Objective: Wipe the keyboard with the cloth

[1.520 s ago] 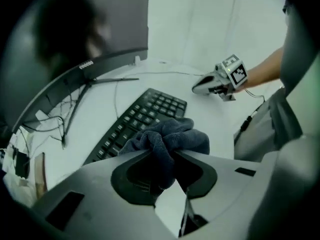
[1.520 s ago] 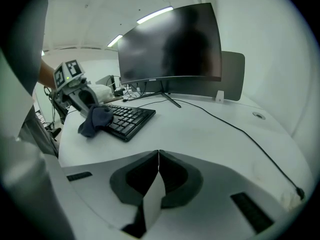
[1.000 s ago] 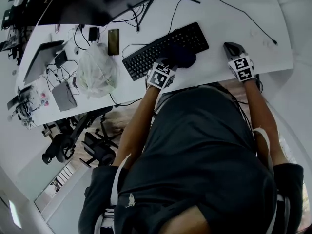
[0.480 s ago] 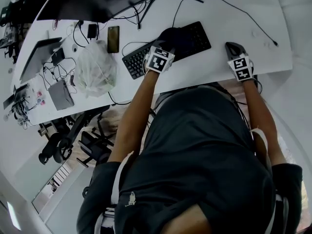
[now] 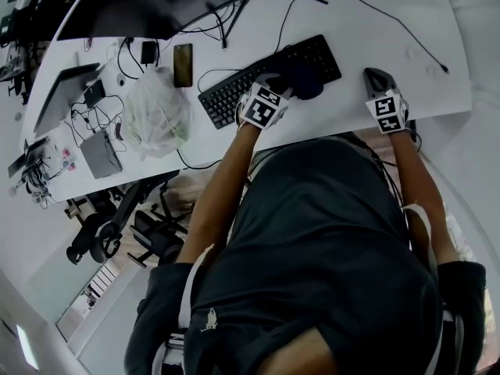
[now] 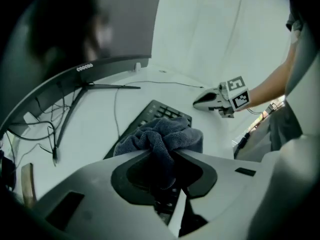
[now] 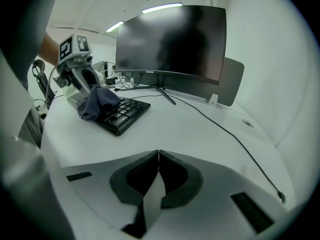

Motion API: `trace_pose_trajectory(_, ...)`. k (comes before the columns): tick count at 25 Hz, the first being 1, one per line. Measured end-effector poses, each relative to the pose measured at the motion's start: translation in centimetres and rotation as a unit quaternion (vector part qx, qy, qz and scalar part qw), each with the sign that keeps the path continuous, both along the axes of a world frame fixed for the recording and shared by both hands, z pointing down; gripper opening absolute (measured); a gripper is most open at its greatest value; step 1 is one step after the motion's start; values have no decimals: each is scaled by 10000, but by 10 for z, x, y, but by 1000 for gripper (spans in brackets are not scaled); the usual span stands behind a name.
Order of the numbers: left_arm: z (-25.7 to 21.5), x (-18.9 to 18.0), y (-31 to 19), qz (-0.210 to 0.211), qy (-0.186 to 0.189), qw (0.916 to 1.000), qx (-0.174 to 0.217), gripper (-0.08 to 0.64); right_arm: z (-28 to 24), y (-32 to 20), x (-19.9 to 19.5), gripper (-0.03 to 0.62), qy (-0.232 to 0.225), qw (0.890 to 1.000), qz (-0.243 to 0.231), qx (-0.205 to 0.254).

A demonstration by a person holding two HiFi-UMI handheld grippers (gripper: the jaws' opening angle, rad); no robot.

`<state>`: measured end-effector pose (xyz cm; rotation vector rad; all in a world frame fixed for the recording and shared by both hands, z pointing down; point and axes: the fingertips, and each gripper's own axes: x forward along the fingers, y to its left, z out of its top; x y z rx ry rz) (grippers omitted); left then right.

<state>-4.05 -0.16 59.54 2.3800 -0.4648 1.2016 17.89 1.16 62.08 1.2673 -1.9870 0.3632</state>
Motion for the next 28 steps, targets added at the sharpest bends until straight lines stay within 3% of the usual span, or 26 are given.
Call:
trace_pose_trajectory(4, -10, -10, -52, -394, -57, 9989, 252, 91, -3, 0, -3, 10, -3, 10000, 21, 26)
trace_pose_trajectory(7, 6, -10, -47, -308, -150, 9993, 136, 91, -2, 0, -4, 11, 15, 10000, 15, 31)
trace_pose_trajectory(13, 12, -4, -32, -571, -48, 9981, 227, 91, 0, 0, -4, 9, 125, 9998, -19, 144)
trace_pose_trajectory(28, 16, 13, 12, 397, -113, 9991, -90, 91, -4, -5, 3, 9, 347, 9986, 210, 338)
